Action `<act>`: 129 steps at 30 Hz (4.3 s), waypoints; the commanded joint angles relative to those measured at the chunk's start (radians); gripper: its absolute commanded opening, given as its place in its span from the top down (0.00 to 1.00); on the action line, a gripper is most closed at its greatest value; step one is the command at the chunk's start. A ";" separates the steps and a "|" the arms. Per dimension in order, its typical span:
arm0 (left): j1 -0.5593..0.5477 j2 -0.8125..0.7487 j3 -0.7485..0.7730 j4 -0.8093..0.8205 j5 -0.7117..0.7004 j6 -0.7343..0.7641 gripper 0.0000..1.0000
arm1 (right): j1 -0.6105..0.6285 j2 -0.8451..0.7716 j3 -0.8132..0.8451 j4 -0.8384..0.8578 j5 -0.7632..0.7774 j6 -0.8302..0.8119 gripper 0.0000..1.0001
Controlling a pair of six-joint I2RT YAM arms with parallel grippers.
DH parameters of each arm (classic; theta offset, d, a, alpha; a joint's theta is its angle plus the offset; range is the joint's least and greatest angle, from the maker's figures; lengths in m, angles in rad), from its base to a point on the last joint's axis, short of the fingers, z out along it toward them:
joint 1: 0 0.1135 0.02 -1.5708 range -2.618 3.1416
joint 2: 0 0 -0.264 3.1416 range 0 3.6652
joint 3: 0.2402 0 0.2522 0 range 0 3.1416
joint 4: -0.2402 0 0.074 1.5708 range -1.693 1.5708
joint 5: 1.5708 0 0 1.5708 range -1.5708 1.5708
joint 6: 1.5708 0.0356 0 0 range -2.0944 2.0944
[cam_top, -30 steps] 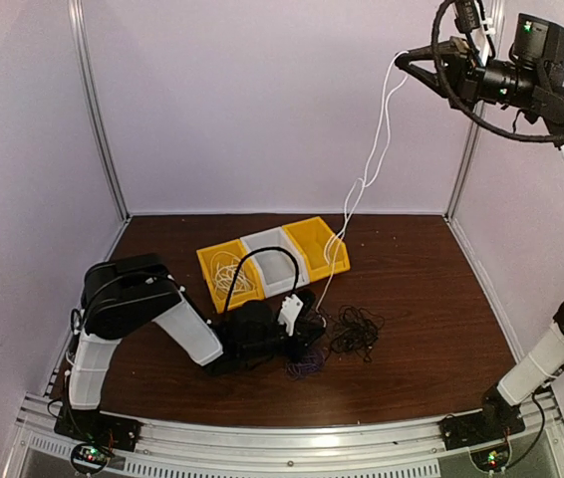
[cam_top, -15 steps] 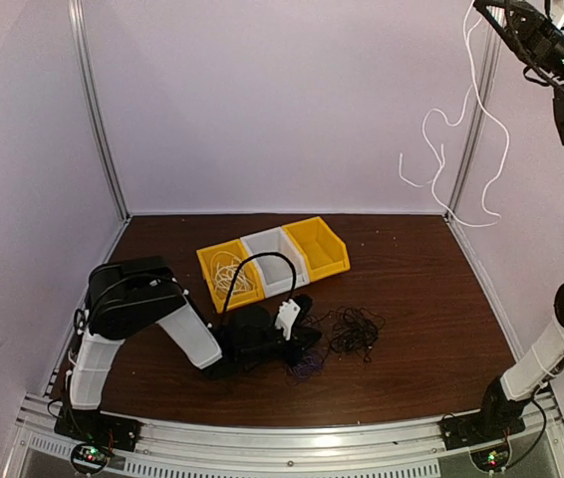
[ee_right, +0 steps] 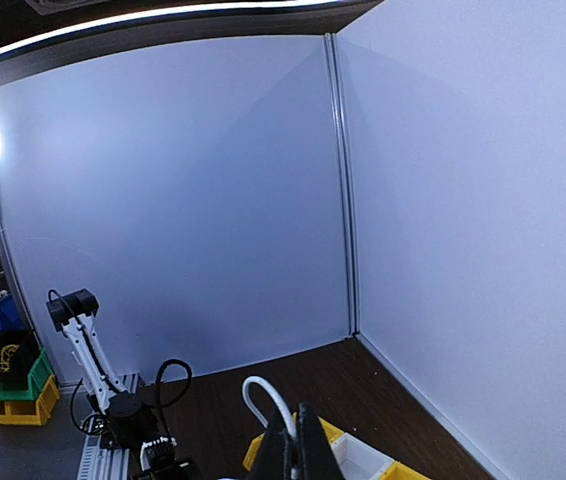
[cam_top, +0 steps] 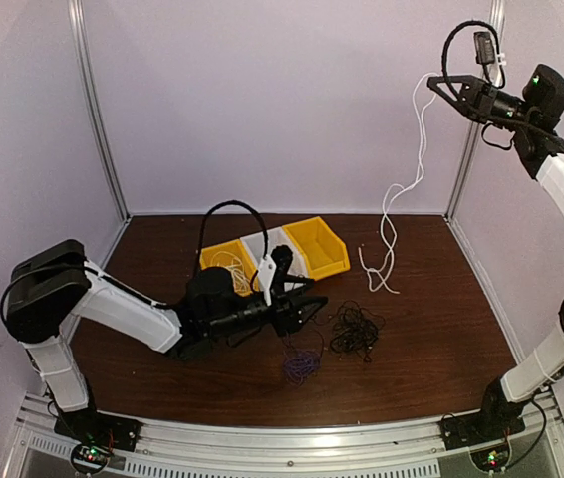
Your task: Untangle the cables
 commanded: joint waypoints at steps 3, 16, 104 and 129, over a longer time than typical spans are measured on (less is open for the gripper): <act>-0.005 -0.148 0.006 0.009 0.033 0.051 0.40 | 0.110 -0.055 0.013 -0.378 0.127 -0.365 1.00; -0.008 -0.211 0.255 -0.428 0.036 0.173 0.29 | 0.314 -0.057 0.004 -0.648 0.315 -0.620 1.00; 0.306 -0.158 0.590 -0.745 0.219 0.343 1.00 | 0.395 -0.114 -0.138 -0.709 0.451 -0.734 0.63; 0.534 -0.226 0.633 -1.009 0.054 0.481 1.00 | 0.242 -0.184 -0.781 -0.485 0.386 -0.815 0.43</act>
